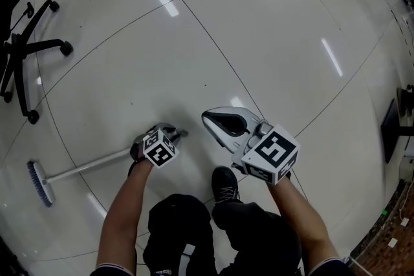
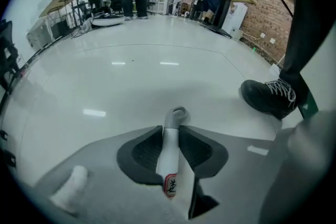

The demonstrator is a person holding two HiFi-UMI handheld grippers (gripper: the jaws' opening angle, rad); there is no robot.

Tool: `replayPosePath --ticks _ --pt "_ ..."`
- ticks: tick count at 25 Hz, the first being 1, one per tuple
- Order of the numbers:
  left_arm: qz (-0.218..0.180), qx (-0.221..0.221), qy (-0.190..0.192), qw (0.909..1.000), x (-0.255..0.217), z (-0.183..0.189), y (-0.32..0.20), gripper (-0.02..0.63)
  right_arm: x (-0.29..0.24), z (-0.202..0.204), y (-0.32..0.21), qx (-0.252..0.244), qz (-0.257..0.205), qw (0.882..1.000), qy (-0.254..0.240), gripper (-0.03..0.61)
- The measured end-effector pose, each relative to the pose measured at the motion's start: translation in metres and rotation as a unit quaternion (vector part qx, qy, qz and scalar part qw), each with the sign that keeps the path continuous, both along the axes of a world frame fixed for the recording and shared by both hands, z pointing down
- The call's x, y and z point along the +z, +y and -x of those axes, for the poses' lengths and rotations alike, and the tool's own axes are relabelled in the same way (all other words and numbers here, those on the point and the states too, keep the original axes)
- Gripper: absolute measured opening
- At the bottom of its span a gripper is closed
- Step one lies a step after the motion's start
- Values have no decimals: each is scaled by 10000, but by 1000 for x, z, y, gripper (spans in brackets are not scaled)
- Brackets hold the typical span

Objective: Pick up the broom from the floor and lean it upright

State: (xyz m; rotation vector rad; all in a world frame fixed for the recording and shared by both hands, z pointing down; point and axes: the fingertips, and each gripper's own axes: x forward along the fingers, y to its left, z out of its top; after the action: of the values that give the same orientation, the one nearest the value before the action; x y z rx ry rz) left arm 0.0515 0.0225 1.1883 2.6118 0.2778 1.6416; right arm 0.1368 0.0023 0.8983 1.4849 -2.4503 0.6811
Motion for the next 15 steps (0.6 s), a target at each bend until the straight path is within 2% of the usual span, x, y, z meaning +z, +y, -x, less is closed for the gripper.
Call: replayPosePath --ticks 3,7,15 --pt "-67 27 133 9999 -22 -3 -7 100 -9 -5 -5 6 -56 10000 26 3" --pt "-107 -241 557 9981 -91 -15 -27 101 -38 -16 -8 154 30 9999 -41 3" --pt "-317 -569 1158 9911 -277 -27 -63 100 -175 -20 -32 130 -133 9997 -157 3"
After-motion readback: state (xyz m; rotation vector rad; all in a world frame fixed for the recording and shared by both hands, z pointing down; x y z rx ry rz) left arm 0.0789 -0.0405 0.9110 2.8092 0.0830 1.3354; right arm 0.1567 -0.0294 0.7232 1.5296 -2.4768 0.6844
